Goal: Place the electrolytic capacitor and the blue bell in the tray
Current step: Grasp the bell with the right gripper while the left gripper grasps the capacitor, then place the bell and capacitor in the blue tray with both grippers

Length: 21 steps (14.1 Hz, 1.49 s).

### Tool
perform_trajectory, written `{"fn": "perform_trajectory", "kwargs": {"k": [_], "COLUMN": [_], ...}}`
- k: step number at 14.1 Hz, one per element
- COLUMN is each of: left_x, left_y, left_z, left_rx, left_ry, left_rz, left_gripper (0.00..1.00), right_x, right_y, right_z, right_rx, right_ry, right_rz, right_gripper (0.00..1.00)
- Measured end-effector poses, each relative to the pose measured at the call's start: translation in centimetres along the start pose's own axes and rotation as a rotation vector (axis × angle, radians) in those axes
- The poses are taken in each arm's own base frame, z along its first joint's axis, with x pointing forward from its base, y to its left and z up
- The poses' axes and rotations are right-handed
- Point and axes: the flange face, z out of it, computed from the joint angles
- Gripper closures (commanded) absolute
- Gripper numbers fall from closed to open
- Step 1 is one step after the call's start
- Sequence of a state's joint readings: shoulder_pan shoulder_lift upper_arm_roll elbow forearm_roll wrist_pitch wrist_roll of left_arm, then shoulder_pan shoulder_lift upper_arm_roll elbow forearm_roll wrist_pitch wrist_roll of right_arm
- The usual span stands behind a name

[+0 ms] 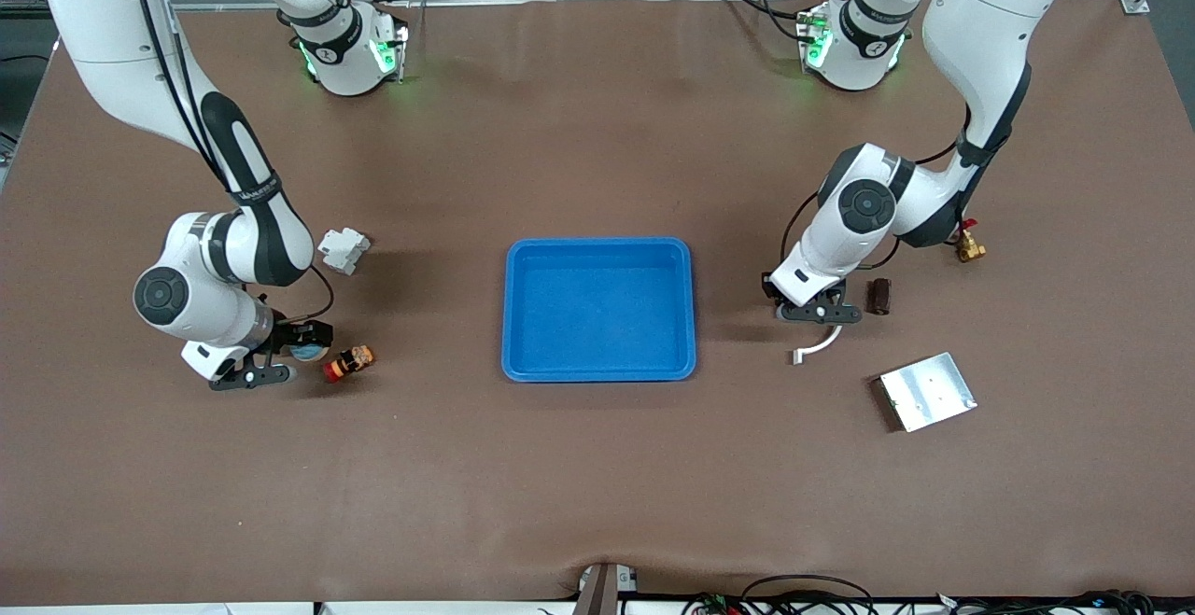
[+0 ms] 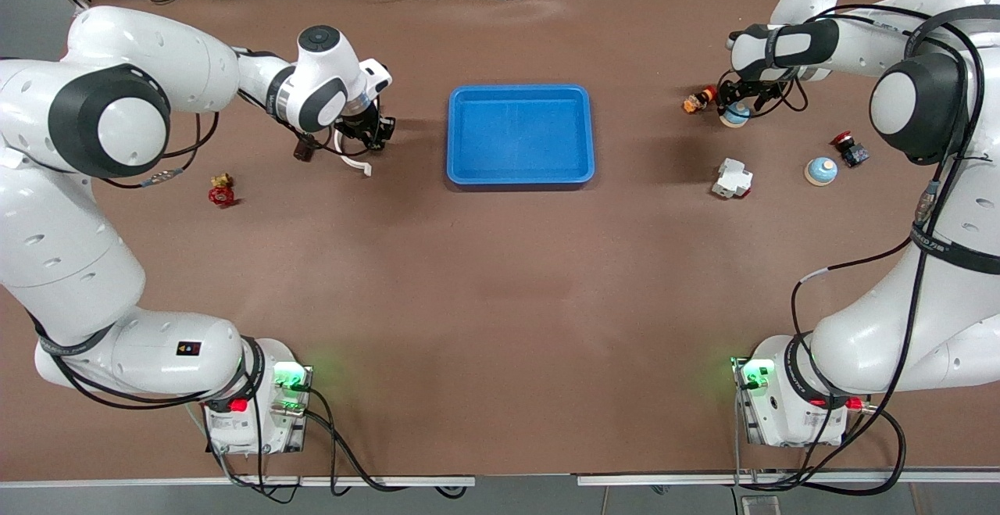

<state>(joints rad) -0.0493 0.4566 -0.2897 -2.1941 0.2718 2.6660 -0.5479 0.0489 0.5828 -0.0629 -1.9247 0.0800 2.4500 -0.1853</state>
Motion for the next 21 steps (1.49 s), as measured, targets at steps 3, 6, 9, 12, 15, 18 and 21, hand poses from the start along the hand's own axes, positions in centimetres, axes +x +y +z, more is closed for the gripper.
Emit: {"fn": "perform_trajectory", "kwargs": {"k": [3, 6, 9, 12, 15, 18, 21], "left_x": [1.0, 2.7, 4.0, 4.3, 4.3, 4.6, 4.5], "left_y": [0.2, 0.5, 2.4, 4.8, 8.9, 14.5, 19.0], "left_z": [-1.2, -3.2, -5.4, -6.9, -8.5, -9.5, -8.2], "left_rx": [-0.005, 0.021, 0.007, -0.043, -0.057, -0.039, -0.046], "left_ry": [0.024, 0.016, 0.024, 0.011, -0.001, -0.030, -0.060], "left_rz": [-0.213, -0.482, -0.695, -0.884, -1.094, -1.250, -1.359], "left_gripper": [1.00, 1.00, 1.00, 1.00, 1.00, 1.00, 1.00], "right_x": [0.0, -0.1, -0.1, -0.1, 0.3, 0.9, 1.1], "right_y": [-0.5, -0.5, -0.5, -0.7, -1.8, -6.6, -14.8], "right_z": [0.3, 0.4, 0.2, -0.1, -2.6, -6.0, -7.3], "right_rx": [0.021, 0.023, 0.025, 0.032, 0.049, 0.060, 0.052], "right_ry": [-0.001, -0.003, -0.007, -0.032, -0.063, -0.063, -0.049], "right_rz": [0.014, 0.017, 0.017, 0.014, -0.002, 0.013, 0.084], "right_gripper": [0.01, 0.47, 0.82, 0.90, 0.95, 1.00, 1.00]}}
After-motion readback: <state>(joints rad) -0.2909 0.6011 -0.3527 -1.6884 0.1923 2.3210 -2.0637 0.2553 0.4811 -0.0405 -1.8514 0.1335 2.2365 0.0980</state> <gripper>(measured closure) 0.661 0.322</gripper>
